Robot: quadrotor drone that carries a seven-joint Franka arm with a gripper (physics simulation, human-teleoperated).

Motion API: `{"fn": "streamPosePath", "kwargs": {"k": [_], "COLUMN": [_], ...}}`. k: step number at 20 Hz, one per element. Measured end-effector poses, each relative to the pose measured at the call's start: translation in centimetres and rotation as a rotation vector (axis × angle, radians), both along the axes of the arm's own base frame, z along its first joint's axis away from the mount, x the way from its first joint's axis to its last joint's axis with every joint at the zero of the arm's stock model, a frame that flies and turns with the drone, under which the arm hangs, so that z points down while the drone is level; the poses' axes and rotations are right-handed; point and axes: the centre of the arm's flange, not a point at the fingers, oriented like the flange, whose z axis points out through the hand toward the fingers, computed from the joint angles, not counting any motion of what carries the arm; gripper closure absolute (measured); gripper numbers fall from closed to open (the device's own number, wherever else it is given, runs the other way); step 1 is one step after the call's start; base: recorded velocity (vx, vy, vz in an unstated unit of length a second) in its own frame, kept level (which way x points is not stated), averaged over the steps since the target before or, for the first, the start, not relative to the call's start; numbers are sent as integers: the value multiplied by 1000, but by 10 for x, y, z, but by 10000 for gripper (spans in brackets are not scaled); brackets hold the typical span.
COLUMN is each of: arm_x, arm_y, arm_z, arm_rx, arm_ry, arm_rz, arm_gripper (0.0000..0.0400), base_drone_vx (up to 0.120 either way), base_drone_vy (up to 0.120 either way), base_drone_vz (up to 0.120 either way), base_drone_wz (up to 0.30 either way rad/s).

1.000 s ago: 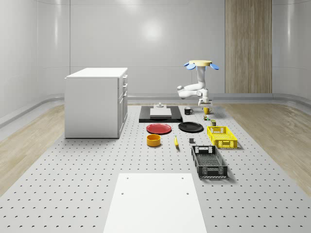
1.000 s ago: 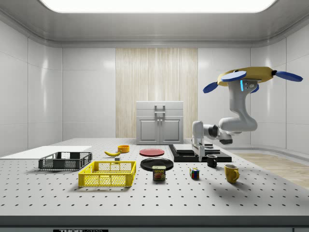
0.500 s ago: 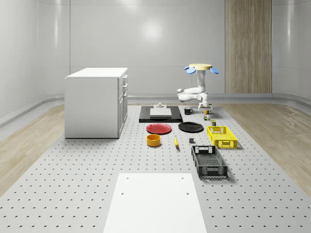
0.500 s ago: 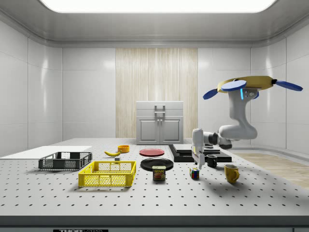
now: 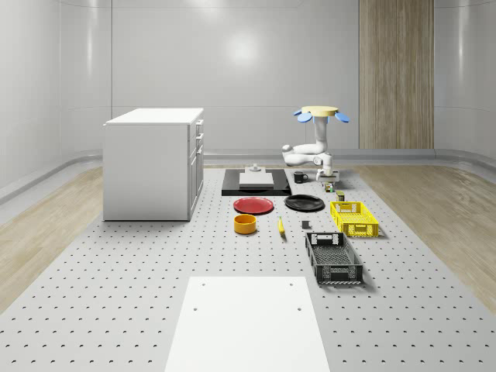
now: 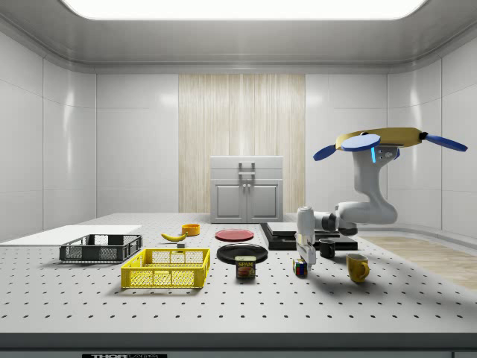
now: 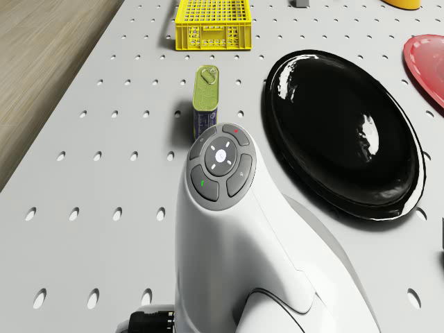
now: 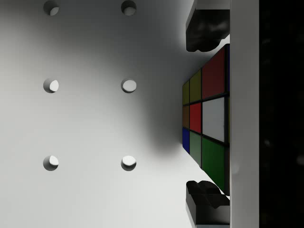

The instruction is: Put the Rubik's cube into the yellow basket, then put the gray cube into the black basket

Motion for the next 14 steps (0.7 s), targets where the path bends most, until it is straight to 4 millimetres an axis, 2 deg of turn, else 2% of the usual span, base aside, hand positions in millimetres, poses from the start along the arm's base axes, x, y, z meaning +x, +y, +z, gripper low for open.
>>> {"fn": "streamPosePath", "kwargs": {"k": [14], "arm_x": [32], "arm_y": [0], "arm_z": [0], "arm_rx": [0], "arm_ry": [0], "arm_rz": [0], "arm_gripper": [0], "base_drone_vx": [0], "base_drone_vy": [0], "base_drone_vz": [0], "base_drone_wz": [0]}}
